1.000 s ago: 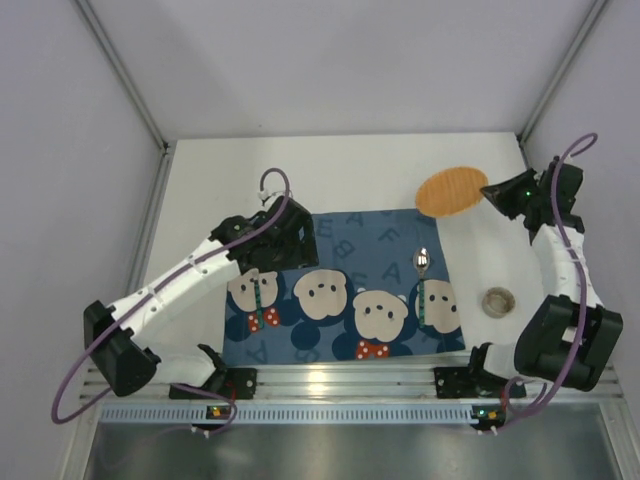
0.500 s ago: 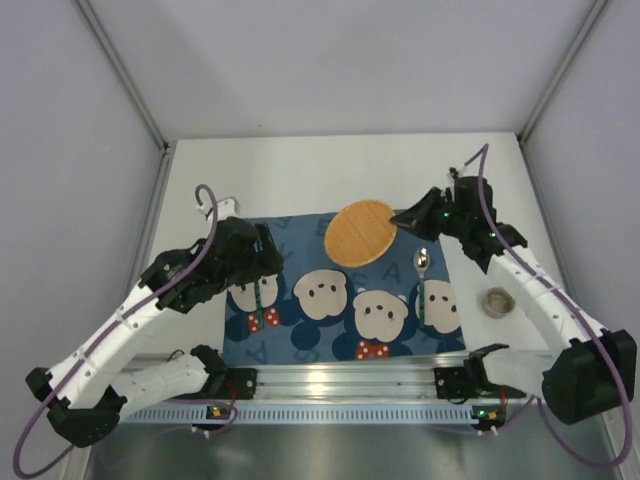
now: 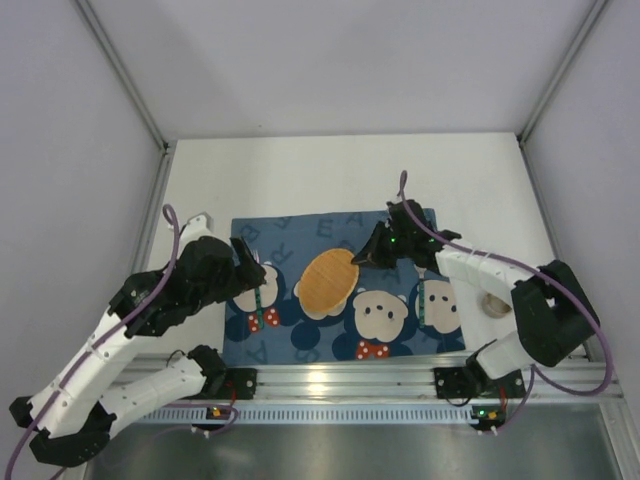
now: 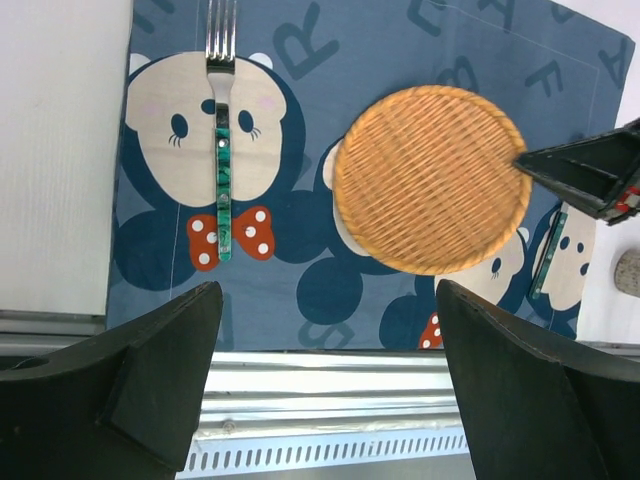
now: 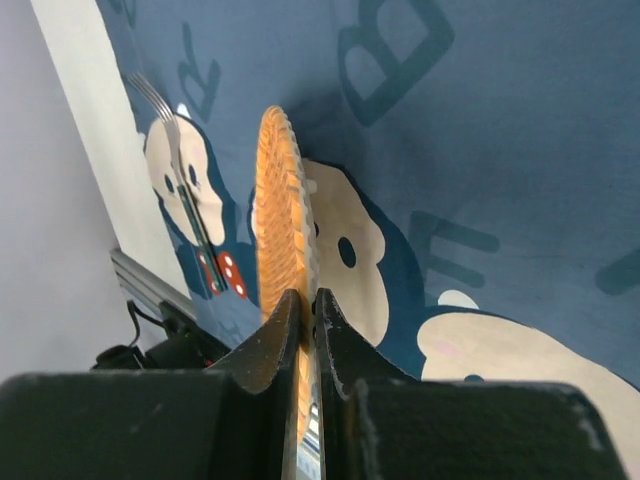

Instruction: Set the dinner table for one person

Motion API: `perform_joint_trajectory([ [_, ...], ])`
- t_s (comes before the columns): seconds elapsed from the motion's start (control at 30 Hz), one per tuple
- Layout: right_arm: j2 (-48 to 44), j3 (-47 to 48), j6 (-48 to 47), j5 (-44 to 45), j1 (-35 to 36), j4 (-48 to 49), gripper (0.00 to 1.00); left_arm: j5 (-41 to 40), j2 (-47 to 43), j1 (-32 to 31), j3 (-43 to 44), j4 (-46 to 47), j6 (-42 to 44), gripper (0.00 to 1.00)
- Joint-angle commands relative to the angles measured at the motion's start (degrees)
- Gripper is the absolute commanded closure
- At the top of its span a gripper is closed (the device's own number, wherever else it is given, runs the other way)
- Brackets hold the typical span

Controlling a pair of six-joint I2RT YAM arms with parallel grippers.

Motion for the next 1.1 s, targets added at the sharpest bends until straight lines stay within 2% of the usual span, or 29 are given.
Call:
perform_joint_trajectory([
  [0.0, 2.4, -1.4, 0.6, -1.4, 1.9, 10.9, 1.0, -0.7, -0.9, 0.2, -0.4, -2.9, -1.2, 0.07],
  [0.43, 8.0, -10.1, -5.8, 4.1, 1.9, 12.4, 1.0, -0.3, -2.2, 0.2, -1.2, -4.9, -2.3, 0.07],
  [0.6, 8.4, -9.7, -8.3, 5.4, 1.9, 11.7, 1.0, 0.2, -1.9, 0.2, -2.4, -4.1, -2.2, 0.07],
  [0.7, 7.5, -7.0, -9.8, 7.6, 1.8, 7.9, 0.98, 0.2, -1.6, 0.2, -2.7, -3.5, -2.0, 0.07],
  [0.73, 7.0, -6.2, -10.2, 8.1, 2.0, 6.1, 0.86, 0.2, -1.5, 0.2, -2.8, -3.3, -2.0, 0.07],
  [0.8, 5.1, -3.7, -11.7, 9.7, 1.9, 4.1, 0.78, 0.1, -1.2, 0.2, -3.0, -2.8, -2.0, 0.07],
  [0.83, 4.2, -2.1, -12.2, 10.3, 1.9, 2.1, 0.65, 0.0, -1.1, 0.2, -3.1, -2.6, -2.0, 0.07],
  [0.9, 1.7, -0.5, -13.5, 11.8, 1.9, 0.3, 0.49, -0.1, -0.8, 0.2, -3.3, -2.0, -1.8, 0.07],
  [0.93, 0.8, 0.4, -13.9, 12.2, 1.8, -1.6, 0.36, -0.1, -0.7, 0.2, -3.6, -1.7, -1.7, 0.07],
  [1.03, -2.8, 4.8, -15.7, 12.7, 1.8, -5.6, 0.22, -0.3, -0.2, 0.2, -4.3, -0.5, -1.5, 0.07],
  [1.07, -4.9, 5.7, -16.7, 12.4, 1.9, -6.6, 0.21, -0.3, 0.0, 0.2, -4.5, -0.1, -1.5, 0.07],
])
